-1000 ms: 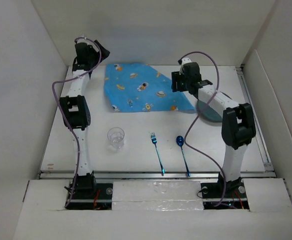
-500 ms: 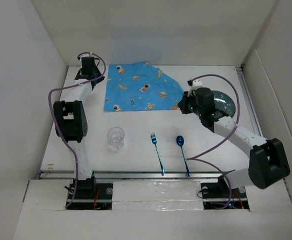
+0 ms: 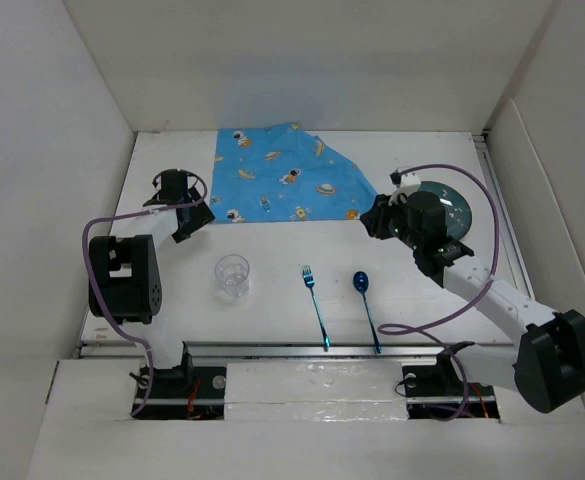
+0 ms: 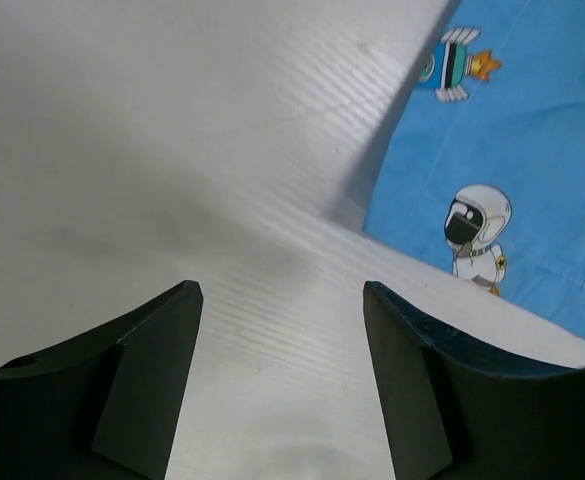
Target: Set the dinner table for one person
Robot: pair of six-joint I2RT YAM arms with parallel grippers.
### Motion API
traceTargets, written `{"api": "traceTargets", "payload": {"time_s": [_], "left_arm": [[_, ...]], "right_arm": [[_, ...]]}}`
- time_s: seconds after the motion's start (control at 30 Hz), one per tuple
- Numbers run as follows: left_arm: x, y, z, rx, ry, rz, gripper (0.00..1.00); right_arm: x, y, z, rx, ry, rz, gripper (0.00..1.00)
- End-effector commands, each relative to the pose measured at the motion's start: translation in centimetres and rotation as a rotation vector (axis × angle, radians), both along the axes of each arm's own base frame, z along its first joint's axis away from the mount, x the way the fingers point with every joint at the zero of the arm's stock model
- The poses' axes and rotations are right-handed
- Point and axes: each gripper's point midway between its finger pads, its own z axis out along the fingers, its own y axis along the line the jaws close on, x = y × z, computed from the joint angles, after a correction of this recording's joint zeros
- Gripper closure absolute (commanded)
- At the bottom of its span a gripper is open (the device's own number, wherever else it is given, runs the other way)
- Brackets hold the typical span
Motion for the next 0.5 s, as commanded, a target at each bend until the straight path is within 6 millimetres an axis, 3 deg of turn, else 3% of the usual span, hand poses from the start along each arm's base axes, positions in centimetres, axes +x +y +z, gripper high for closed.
{"api": "traceTargets", "payload": {"time_s": [0.0, 0.23, 0.47], "left_arm": [[0.9, -2.0, 1.3, -0.130, -0.094, 0.032, 0.37], [3.1, -1.5, 0.4, -0.209, -0.192, 0.218, 0.39], [4.6, -2.5, -0.4, -0.263, -0.189, 0.233, 0.44]], "right_arm": [[0.3, 0.7, 2.2, 0.049, -0.079, 0.034, 0.63], [0.3, 1.4, 1.6, 0.050, -0.069, 0.069, 0.63], [0.9, 1.5, 1.7, 0.050, -0.071, 0.066, 0.63]]}}
